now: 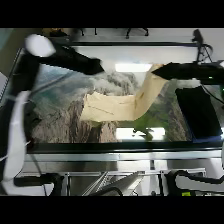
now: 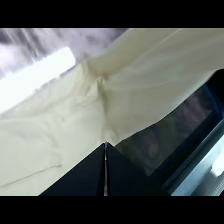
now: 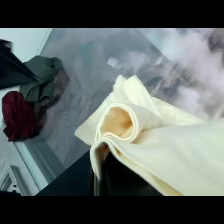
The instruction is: Fold the shirts.
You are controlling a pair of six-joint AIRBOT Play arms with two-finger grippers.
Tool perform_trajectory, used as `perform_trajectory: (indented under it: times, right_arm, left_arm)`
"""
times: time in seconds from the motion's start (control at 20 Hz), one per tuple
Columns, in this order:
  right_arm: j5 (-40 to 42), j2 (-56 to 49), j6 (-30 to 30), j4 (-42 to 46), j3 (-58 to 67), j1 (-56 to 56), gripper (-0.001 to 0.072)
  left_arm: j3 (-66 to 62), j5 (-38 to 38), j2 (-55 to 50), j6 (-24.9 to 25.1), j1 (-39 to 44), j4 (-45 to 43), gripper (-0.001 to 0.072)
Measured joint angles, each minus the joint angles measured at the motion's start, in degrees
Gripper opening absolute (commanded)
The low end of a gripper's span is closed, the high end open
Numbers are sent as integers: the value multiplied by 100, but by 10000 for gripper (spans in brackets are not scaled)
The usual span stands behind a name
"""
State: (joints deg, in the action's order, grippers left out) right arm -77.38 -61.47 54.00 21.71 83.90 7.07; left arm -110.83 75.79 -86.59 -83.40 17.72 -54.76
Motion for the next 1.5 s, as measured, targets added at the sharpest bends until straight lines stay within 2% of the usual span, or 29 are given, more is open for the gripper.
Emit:
perform_trajectory:
  times: [0.3,0.35,0.4,0.45,0.6,0.8,0.9,1.2,1.35,1.5]
  right_arm:
    - [1956,-848,-144,-127,2,-2520,29]
    - [2332,-1093,-260,-133,2,-2905,88]
    - [2736,-1362,-376,-144,2,-3272,420]
    - [3202,-1655,-514,-149,0,-3639,713]
    - [4234,-2203,-785,-168,9,-4275,708]
    - [4308,-1978,-887,103,15,-4072,706]
    - [3989,-1657,-603,636,17,-3593,705]
    - [2312,-1224,874,2610,-74,-1738,706]
    - [1725,-1491,1147,2964,-175,-1217,706]
    - [1438,-1891,1204,2894,-216,-1073,706]
  left_arm:
    - [1001,162,2680,369,-1930,413,14]
    - [1224,164,2983,424,-2162,420,14]
    - [1480,162,3279,483,-2367,448,14]
    - [1729,160,3526,533,-2524,474,14]
    - [2483,-39,4087,614,-2837,505,14]
    - [3032,-216,4395,726,-2964,715,14]
    - [3139,-234,4422,765,-2981,798,14]
    - [3248,-203,4321,859,-2994,964,14]
    - [3257,-184,4291,870,-2994,986,14]
    - [3259,-184,4284,887,-2994,999,14]
